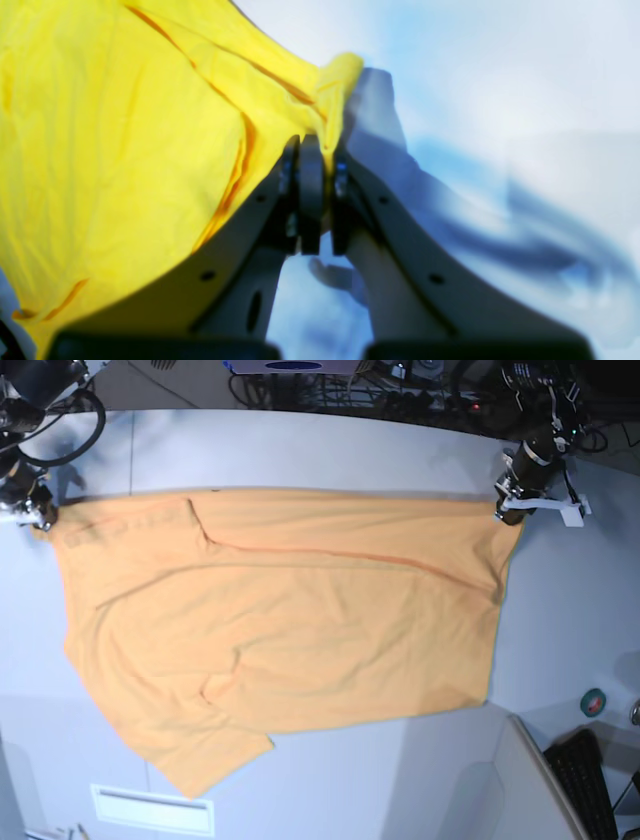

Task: Layout the t-shirt on the table in an organized manner, then fold the t-shirt properly
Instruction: 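Pull the held edge with both grippers toward the collar side and release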

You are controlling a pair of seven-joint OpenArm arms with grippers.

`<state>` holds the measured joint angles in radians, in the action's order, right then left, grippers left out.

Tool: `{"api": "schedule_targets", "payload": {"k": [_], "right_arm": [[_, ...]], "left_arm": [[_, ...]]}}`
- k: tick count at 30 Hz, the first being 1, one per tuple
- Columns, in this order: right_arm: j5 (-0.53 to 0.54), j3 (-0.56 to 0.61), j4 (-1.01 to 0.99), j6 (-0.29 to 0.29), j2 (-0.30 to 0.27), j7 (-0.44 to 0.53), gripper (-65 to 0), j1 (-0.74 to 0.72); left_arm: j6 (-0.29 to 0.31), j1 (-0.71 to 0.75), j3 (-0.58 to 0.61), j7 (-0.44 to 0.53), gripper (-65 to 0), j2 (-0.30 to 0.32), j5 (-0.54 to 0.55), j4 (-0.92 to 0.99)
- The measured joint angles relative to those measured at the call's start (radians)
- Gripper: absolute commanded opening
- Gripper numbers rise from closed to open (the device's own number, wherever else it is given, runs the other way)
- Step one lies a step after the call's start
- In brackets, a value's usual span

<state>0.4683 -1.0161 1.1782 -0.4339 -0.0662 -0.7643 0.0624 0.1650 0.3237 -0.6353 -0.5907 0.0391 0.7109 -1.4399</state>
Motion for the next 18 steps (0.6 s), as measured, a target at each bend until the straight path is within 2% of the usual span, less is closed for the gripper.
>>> {"api": "schedule_targets", "payload": {"k": [3,10,18], "right_arm": [[-0.002,0.000,0.014,0.000,0.003,-0.001,-65.0,0.054],[0.002,0.002,0.150,-0.001,0.072,-0.007,-65.0,0.170],[0.004,0.002,0.162,-0.001,0.071,-0.006,-65.0,0.213]], "left_arm": [[0.000,0.039,0.000,0.000,-65.0,0.000,0.002,-0.012],[0.003,0.101,0.001,-0.001,-65.0,0.028,0.000,-0.033],[0.007,0.145,0.001,-0.003,-65.0,0.026,0.002,-0.100]]}}
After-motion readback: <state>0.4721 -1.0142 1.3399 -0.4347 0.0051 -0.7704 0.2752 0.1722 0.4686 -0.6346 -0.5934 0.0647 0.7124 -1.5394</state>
